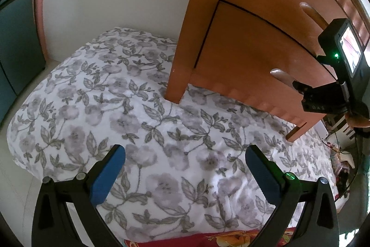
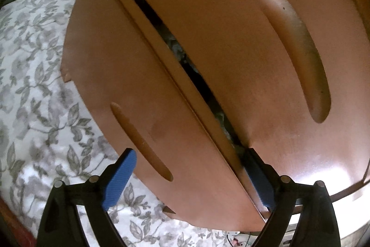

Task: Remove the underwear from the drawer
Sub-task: 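Move the right tool to the lower drawer and grip its front edge, then pull the lower drawer open with the right tool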

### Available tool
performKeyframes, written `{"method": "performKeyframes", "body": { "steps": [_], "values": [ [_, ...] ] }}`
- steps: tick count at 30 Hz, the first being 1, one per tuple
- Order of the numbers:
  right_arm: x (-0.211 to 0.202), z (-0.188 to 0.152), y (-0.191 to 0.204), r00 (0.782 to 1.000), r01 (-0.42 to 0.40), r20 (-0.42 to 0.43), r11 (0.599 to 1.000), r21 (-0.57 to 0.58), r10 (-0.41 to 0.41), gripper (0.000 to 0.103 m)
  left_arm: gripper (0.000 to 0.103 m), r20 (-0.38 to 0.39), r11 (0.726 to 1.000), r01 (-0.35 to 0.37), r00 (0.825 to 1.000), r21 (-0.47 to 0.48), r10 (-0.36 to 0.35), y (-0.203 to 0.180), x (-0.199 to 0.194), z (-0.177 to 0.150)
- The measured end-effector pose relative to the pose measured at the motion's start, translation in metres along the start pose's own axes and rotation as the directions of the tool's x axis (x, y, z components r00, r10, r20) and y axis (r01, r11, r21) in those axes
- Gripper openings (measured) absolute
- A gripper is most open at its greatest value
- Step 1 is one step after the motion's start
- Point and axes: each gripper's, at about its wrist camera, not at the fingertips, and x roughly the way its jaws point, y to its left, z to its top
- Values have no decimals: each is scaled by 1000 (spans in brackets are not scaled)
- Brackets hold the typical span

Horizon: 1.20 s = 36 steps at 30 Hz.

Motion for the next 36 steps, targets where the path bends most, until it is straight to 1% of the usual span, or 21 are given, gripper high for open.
{"method": "performKeyframes", "body": {
  "steps": [4, 11, 14, 15, 19, 21, 26, 27, 32, 36],
  "values": [
    [-12, -1, -7, 999, -38, -5, 999, -8, 37, 95, 103, 1, 1000, 6, 1000, -6, -6, 1, -1, 0],
    [-21, -3, -13, 994, -106, -21, 993, -47, 105, 95, 103, 2, 1000, 11, 1000, -7, -11, 1, -3, 0],
    [-24, -3, -16, 992, -124, -21, 991, -55, 123, 92, 103, 2, 1000, 10, 1000, -11, -10, 2, -3, 0],
    [-25, -2, -16, 993, -119, -22, 991, -62, 117, 90, 103, 0, 1000, 9, 1000, -13, -9, 2, -2, 0],
    [-19, 2, -13, 994, -106, -25, 992, -60, 105, 87, 103, -3, 1000, 10, 1000, -21, -10, 5, -1, 0],
    [-19, 4, -11, 995, -98, -25, 991, -87, 96, 85, 103, -2, 1000, 9, 1000, -20, -9, 6, -1, 0],
    [-11, 7, 2, 998, -65, -29, 984, -164, 61, 85, 103, -8, 1000, 12, 1000, -23, -12, 6, -1, 0],
    [-10, 7, 3, 998, -56, -31, 984, -171, 52, 83, 103, -9, 1000, 12, 1000, -23, -12, 7, 0, 0],
    [-4, 10, 4, 1000, -17, -28, 987, -163, 12, 76, 103, -8, 1000, 10, 1000, -26, -11, 7, 0, 0],
    [-4, 9, 5, 1000, -10, -26, 988, -157, 6, 76, 103, -8, 999, 11, 1000, -30, -11, 8, 0, -1]
  ]
}}
